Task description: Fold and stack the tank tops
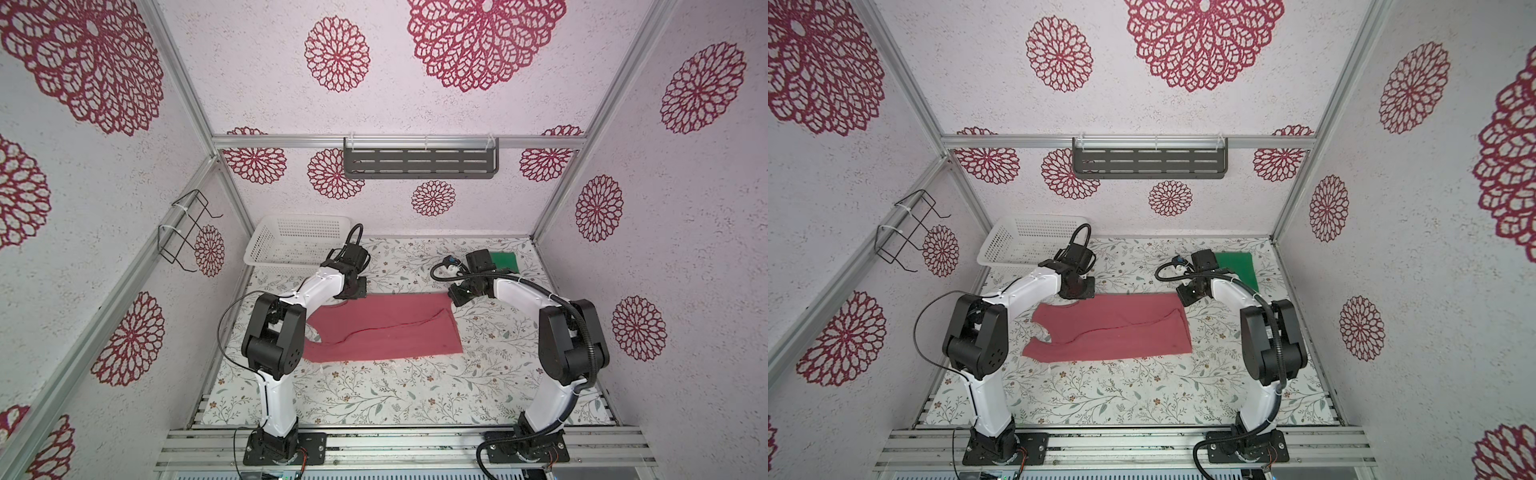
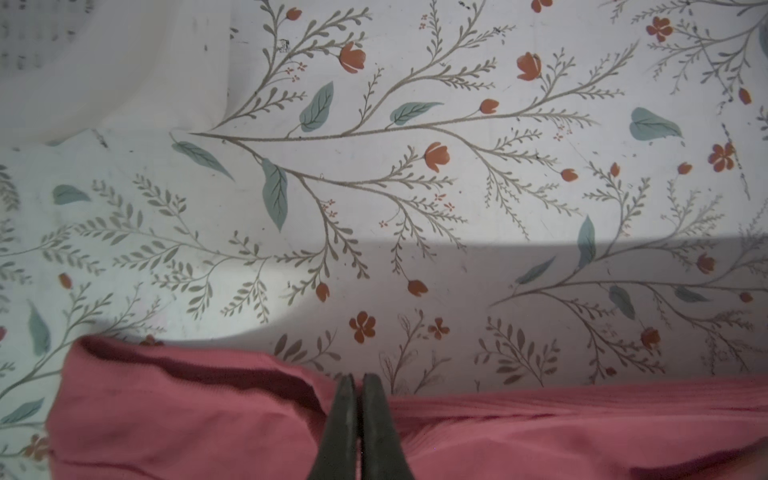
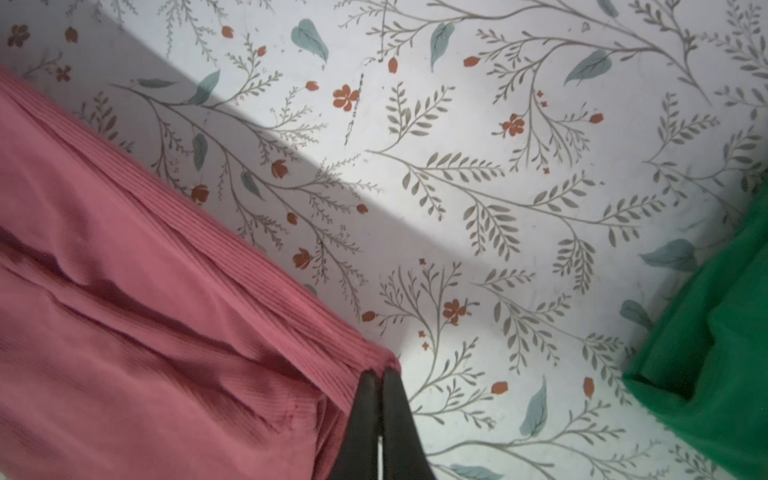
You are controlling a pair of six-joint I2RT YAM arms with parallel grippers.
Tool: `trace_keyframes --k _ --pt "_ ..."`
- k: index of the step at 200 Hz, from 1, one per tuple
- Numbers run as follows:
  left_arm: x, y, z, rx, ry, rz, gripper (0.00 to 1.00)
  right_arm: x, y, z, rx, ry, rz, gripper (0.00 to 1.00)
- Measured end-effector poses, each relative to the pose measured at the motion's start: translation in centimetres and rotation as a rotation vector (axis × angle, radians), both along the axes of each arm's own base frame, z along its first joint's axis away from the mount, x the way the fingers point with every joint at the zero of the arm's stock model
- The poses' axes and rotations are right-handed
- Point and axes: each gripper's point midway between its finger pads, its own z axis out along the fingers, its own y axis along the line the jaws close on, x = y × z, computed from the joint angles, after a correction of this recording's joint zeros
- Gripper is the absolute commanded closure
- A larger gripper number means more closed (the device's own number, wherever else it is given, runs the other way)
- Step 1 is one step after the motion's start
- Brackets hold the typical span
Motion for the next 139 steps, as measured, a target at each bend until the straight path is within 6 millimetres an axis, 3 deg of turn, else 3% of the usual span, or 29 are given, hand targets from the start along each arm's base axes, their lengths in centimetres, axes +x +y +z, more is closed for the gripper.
trace_keyframes --k 44,139 --pt "-2.9 0.2 1.0 0.031 -0.053 0.039 1.0 -2.7 -0.4 0.3 -0.013 -0.032 0.006 1.0" --pt "-11.7 1.8 -2.0 0.028 -0.064 0.188 1.0 -9.1 -0.1 0.5 -0.019 -0.073 0.015 1.0"
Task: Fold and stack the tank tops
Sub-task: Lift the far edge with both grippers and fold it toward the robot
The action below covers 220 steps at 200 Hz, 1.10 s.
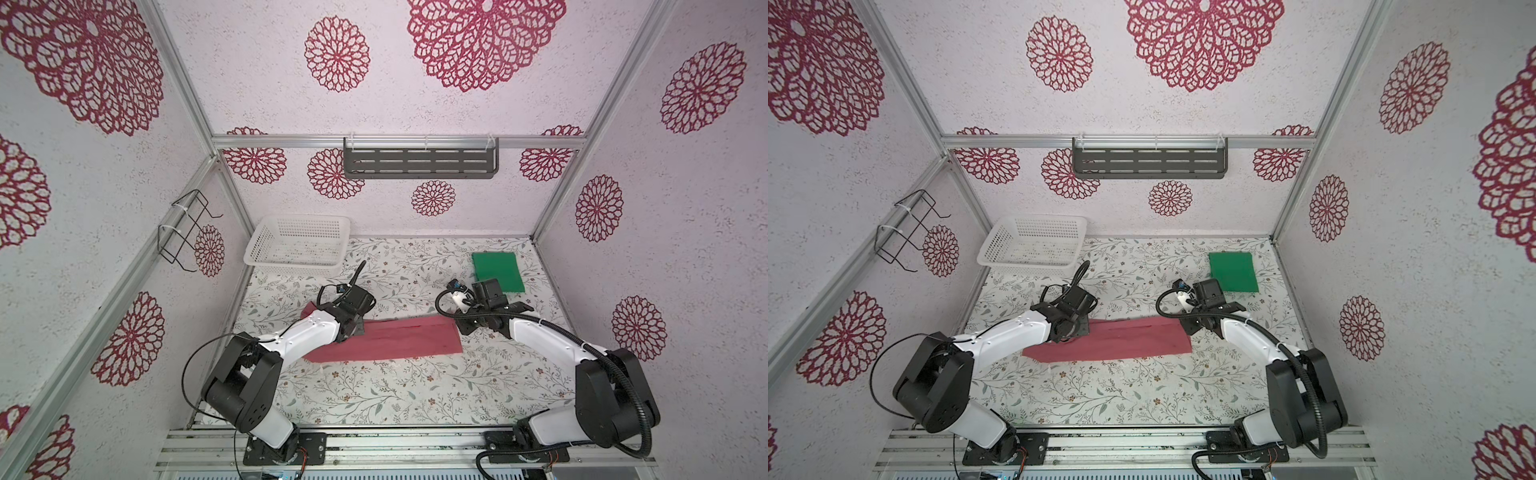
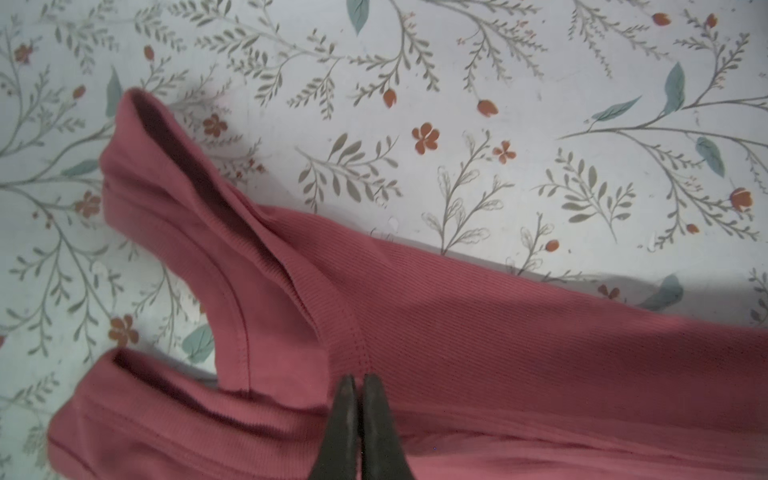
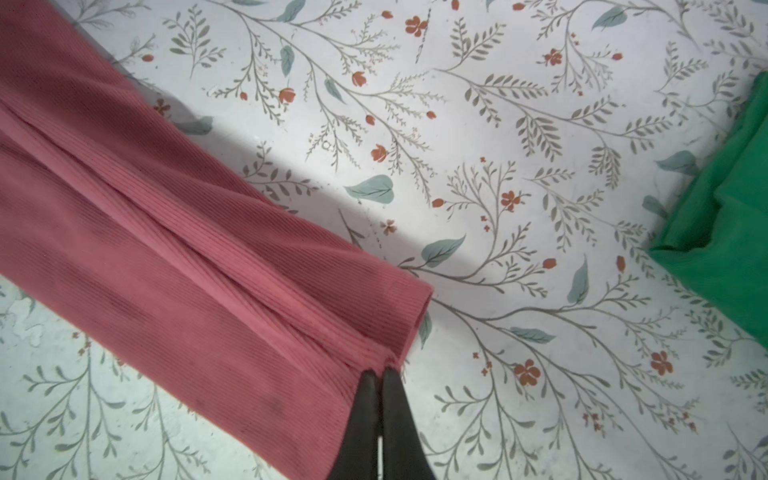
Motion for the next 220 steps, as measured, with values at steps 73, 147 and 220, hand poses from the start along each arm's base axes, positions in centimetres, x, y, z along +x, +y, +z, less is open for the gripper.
trace_keyframes --k 73,147,220 --pt "-4.4 1.1 -0.9 0.015 -0.047 0.118 0.59 -3.2 -3.4 -1.2 -0.033 -0.02 -0.177 0.55" --pt "-4.1 3.1 7.4 -0.117 -0.266 0.207 0.53 0.1 -1.8 5.6 0.115 -0.061 -0.309 0.46" --pt "-2.5 -1.4 3.2 -0.19 -0.099 0.125 0.5 -5.8 4.8 -1.3 0.271 0.325 -0.421 0.4"
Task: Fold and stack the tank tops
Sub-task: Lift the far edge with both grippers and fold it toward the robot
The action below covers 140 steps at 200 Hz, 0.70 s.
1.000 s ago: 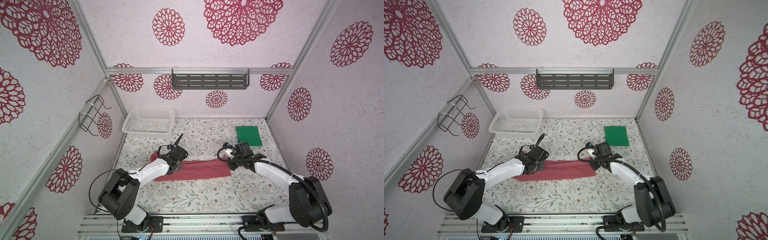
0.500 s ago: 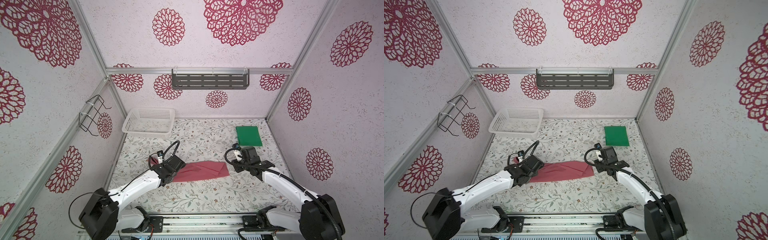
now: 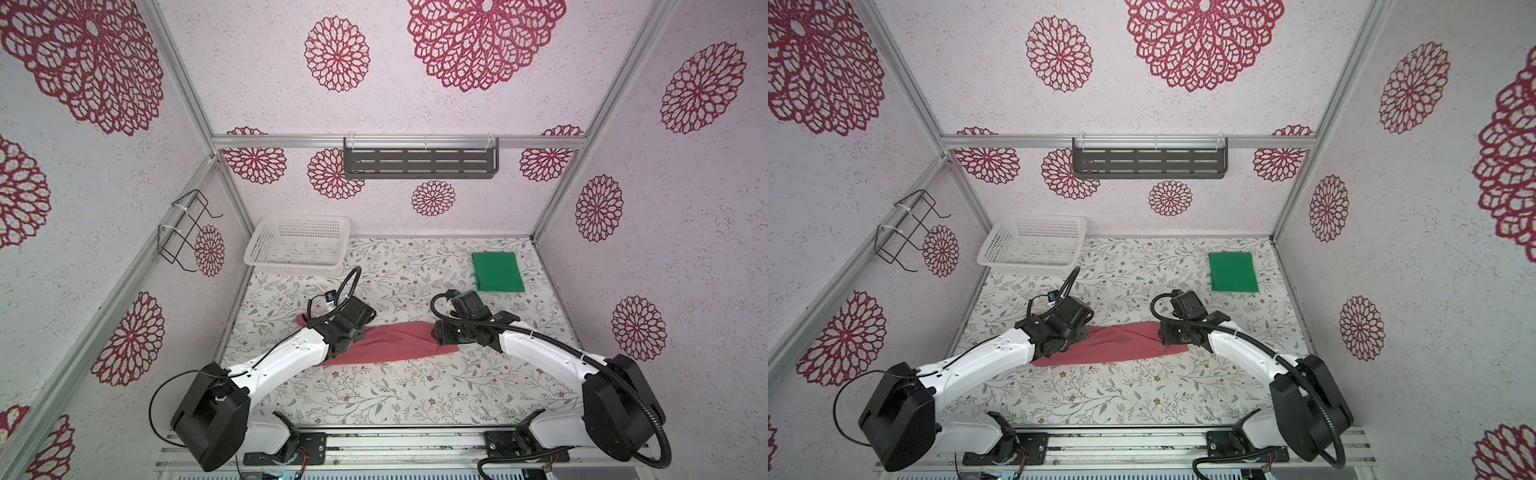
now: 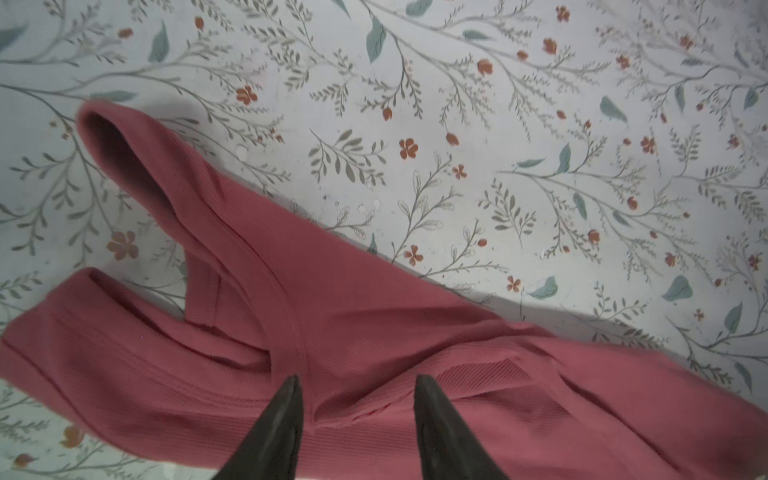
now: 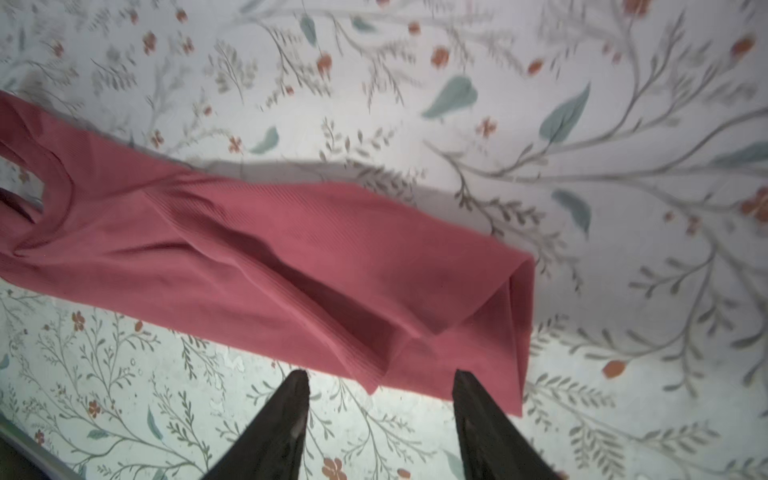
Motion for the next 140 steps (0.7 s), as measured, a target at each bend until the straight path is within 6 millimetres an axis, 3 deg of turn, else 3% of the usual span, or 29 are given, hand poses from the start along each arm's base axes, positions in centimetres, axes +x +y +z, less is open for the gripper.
trace_keyframes --k 37,90,105,140 --pt "-0.3 -0.6 -1.2 -0.022 0.048 -0.03 0.48 -1.4 1.0 -0.8 0.014 0.05 0.009 0.41" --pt "-0.7 0.4 -2.4 -0.054 0.095 -0.023 0.46 -0.7 2.4 -2.1 -0.039 0.059 0.093 0.45" --pt "-0.9 1.1 -2.6 -0.062 0.103 -0.008 0.46 -0.7 2.4 -2.9 -0.059 0.069 0.114 0.53" --pt "-0.8 1.5 -3.0 -0.092 0.113 0.002 0.51 -1.2 2.1 -3.7 -0.096 0.086 0.155 0.9"
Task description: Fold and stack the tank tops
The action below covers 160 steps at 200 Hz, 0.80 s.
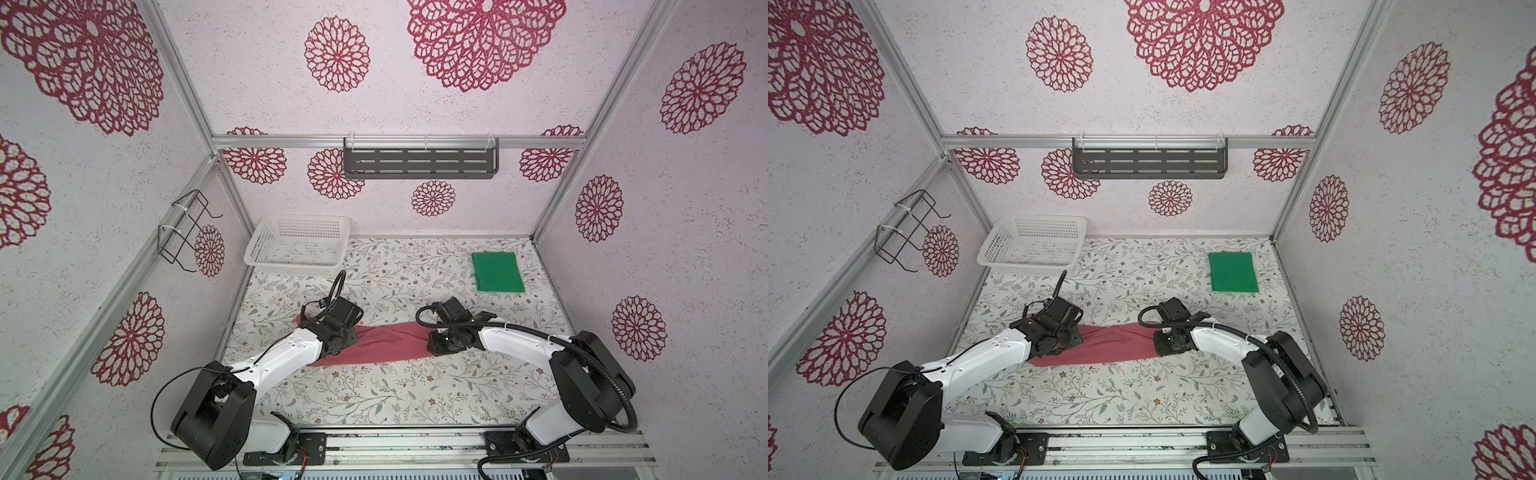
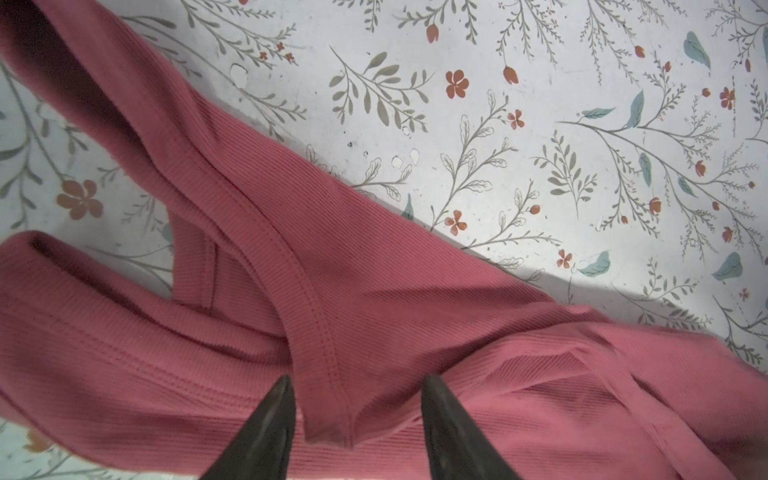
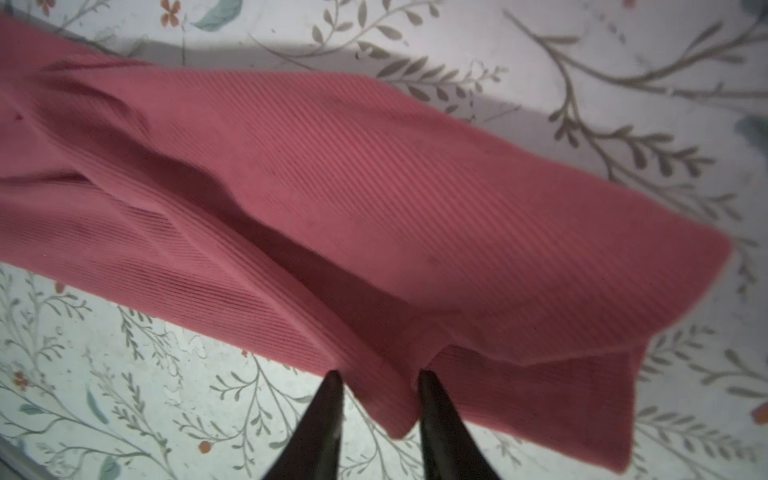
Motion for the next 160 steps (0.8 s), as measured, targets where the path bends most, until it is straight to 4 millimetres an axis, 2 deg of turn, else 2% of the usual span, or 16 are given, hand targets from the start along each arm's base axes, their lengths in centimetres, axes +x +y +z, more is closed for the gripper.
trace_keyframes --k 13,43,76,99,126,160 --pt "-0.1 -0.2 -0.2 -0.01 0.004 -0.006 0.53 -0.1 -0.2 0.1 -0.017 0.0 0.012 1.0" --pt "0.1 -0.7 -0.3 -0.03 0.006 -0.018 0.59 0.4 -0.7 1.0 -0.072 -0.021 0.042 1.0" --pt "-0.3 -0.6 -0.9 -0.034 0.015 -0.021 0.61 1.9 -1.1 3.4 -0.142 -0.106 0.12 1.0" --pt "-0.7 -0.6 -1.7 -0.039 0.033 -0.019 0.63 3.5 -1.5 5.1 -0.187 -0.176 0.189 1.0" --pt "-1.5 -0.3 -2.9 -0.039 0.059 -0.012 0.7 5.9 -2.4 7.3 -0.225 -0.26 0.262 1.0" --pt "-2.3 -0.1 -4.1 -0.05 0.085 0.003 0.88 8.7 -3.1 10.1 -0.269 -0.379 0.381 1.0"
